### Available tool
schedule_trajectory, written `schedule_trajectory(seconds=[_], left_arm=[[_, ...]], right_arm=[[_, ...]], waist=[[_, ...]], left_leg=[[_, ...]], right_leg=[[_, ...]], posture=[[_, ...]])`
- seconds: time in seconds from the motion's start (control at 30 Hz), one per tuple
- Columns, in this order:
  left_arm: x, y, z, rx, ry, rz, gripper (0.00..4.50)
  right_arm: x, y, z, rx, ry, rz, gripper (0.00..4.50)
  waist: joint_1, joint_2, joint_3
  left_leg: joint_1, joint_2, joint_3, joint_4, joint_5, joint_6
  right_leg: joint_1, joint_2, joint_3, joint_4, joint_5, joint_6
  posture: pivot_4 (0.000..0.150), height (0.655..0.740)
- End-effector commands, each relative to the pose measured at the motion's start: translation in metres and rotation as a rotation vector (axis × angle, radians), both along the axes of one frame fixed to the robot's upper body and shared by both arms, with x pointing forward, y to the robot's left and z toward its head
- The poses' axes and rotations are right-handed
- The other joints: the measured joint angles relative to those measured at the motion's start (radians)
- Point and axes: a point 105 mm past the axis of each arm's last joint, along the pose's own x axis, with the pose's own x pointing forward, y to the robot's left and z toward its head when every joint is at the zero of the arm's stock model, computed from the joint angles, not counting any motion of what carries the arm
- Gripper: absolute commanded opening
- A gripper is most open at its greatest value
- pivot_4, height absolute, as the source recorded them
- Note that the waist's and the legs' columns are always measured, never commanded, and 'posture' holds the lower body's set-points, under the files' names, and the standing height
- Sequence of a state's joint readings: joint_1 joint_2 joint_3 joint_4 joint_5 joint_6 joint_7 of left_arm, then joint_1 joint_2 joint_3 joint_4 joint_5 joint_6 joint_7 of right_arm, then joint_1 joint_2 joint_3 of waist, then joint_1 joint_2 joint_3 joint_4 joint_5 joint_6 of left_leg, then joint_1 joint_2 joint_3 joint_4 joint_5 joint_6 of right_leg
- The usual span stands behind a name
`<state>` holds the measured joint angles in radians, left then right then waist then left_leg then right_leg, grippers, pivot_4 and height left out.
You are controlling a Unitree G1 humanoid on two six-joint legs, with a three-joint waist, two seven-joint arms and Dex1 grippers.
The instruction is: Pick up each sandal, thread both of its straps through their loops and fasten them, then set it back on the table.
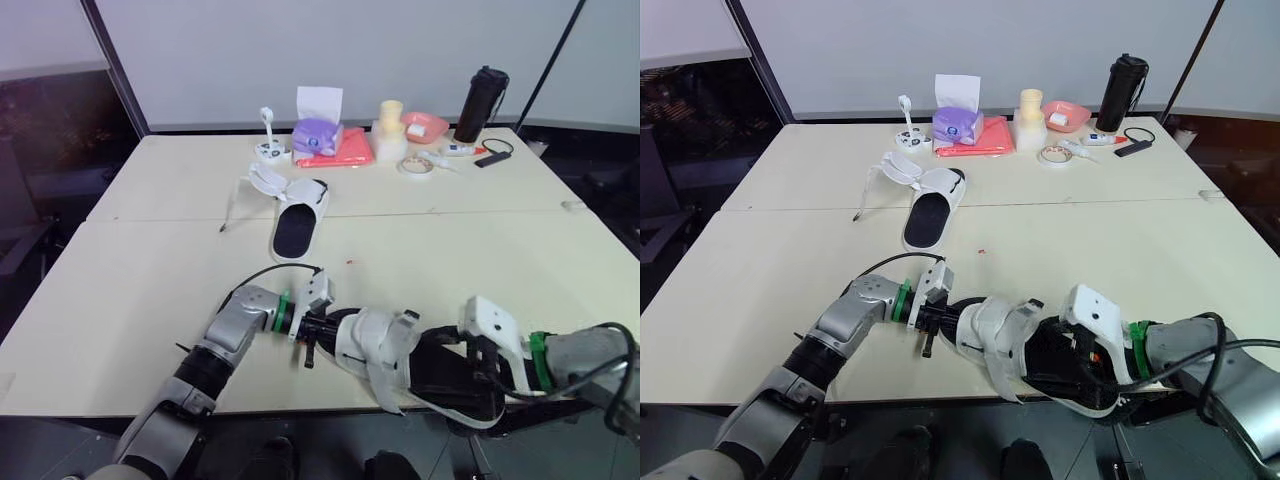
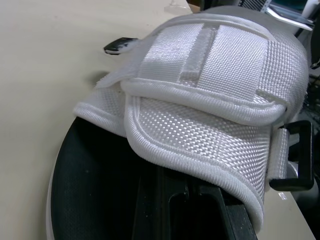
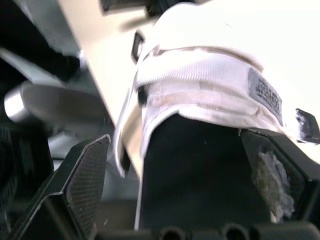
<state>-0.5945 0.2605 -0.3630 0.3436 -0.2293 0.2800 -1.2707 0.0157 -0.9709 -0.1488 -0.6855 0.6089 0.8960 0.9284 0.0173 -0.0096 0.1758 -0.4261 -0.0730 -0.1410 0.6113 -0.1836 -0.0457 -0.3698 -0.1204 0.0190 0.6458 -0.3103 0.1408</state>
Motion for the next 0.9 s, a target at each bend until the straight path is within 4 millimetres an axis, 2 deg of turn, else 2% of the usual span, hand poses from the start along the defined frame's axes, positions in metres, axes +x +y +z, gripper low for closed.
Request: schedule_trajectory(seconds=[0.03,0.23,0.47,0.63,0.7,0.9], left_arm=[[0.002,-0.001,-0.009,0.027,0.011,0.032,0.00],[0.005,-0.001,-0.006,0.013,0.002,0.058,0.00],[0.010,-0.003,-0.004,0.006,-0.012,0.080,0.00],[0.015,-0.005,-0.004,0.006,-0.036,0.107,0.00],[0.013,-0.005,-0.007,0.022,-0.047,0.098,0.00],[0.013,-0.005,-0.014,0.053,-0.070,0.104,0.00]], right_arm=[[0.001,0.006,0.004,0.052,0.032,-0.002,4.48],[0.025,0.013,0.012,0.125,-0.024,-0.044,4.48],[0.054,0.008,0.013,0.132,-0.056,-0.098,4.48],[0.067,0.003,0.010,0.141,-0.057,-0.139,4.48],[0.064,-0.003,0.008,0.112,-0.050,-0.138,4.48],[0.038,-0.027,0.019,0.061,-0.003,-0.144,4.48]], waist=[[0.000,0.000,0.000],[-0.005,0.000,0.000],[-0.007,0.000,0.000],[-0.006,0.000,0.000],[-0.005,0.000,0.000],[-0.003,0.001,0.000]], left_leg=[[0.000,0.000,0.000,0.000,0.000,0.000],[0.000,0.000,0.000,0.000,0.000,0.000],[-0.001,0.000,0.001,-0.001,-0.001,0.001],[-0.001,0.000,0.001,-0.001,-0.001,0.001],[-0.001,0.000,0.001,-0.001,0.000,0.001],[-0.001,-0.001,0.001,-0.001,-0.001,0.001]], right_leg=[[0.000,0.000,0.000,0.000,0.000,0.000],[-0.001,0.000,0.000,0.000,0.001,0.002],[-0.003,0.000,0.000,0.001,0.002,0.004],[-0.003,0.000,0.000,0.001,0.002,0.004],[-0.003,0.001,0.000,0.001,0.002,0.004],[-0.003,0.000,0.000,0.001,0.002,0.004]], posture=[[0.150,0.7344],[0.150,0.7344],[0.150,0.7344],[0.150,0.7344],[0.150,0.7344],[0.150,0.7344]])
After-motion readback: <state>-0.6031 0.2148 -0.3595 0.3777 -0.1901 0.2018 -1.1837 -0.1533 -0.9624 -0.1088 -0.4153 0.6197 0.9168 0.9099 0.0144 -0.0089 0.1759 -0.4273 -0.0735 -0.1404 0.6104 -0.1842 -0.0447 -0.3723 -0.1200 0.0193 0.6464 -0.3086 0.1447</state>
